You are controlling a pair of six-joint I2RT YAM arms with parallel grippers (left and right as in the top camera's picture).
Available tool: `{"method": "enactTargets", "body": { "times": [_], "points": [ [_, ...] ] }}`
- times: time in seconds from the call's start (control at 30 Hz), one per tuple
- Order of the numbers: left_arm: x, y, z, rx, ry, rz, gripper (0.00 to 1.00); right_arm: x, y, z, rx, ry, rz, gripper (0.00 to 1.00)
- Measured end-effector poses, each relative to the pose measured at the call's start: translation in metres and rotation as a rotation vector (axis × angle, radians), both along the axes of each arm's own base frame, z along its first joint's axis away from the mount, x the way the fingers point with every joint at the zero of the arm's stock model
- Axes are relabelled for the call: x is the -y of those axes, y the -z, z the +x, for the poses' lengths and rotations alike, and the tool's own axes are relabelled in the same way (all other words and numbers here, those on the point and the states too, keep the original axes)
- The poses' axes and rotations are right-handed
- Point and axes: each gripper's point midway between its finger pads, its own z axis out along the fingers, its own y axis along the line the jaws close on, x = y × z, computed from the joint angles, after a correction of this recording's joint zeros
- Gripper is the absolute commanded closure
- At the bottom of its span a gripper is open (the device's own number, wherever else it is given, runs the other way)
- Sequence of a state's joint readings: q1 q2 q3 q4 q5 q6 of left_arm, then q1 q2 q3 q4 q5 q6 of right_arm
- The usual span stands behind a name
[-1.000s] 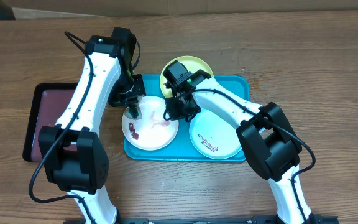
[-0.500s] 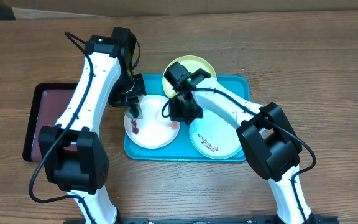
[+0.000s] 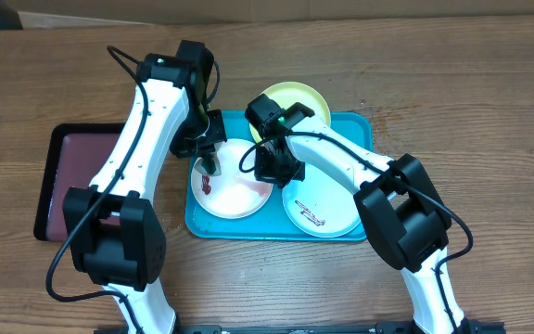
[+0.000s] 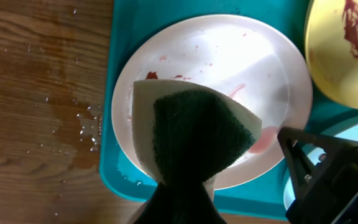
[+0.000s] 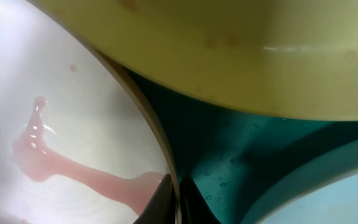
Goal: Clean dirty plates on tray and stack at the side
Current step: 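Scrub the white plate with the held sponge while the right gripper holds its rim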
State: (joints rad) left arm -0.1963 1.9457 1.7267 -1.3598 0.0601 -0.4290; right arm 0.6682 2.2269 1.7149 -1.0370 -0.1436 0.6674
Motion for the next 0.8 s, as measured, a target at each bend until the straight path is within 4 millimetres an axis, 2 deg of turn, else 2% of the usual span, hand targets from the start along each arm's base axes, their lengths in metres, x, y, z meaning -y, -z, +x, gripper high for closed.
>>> {"method": "enactTargets", "body": {
  "times": [0.17, 0.47, 0.67, 0.8],
  "points": [
    [0.001, 0.011, -0.001, -0.006, -0.04, -0.002, 0.96, 0.002, 0.0, 0.002, 0.003, 0.056, -0.014, 0.96],
    [0.007, 0.06, -0.012, -0.037, -0.089, -0.044, 0.96, 0.001, -0.001, 0.002, -0.012, 0.134, -0.012, 0.96],
    [0.014, 0.08, 0.001, 0.033, -0.091, -0.088, 0.96, -0.003, -0.001, 0.003, -0.004, 0.143, -0.004, 0.96],
    [0.017, 0.095, 0.002, 0.058, -0.088, -0.113, 0.96, -0.004, -0.001, 0.003, -0.001, 0.147, 0.0, 0.96]
  ]
}}
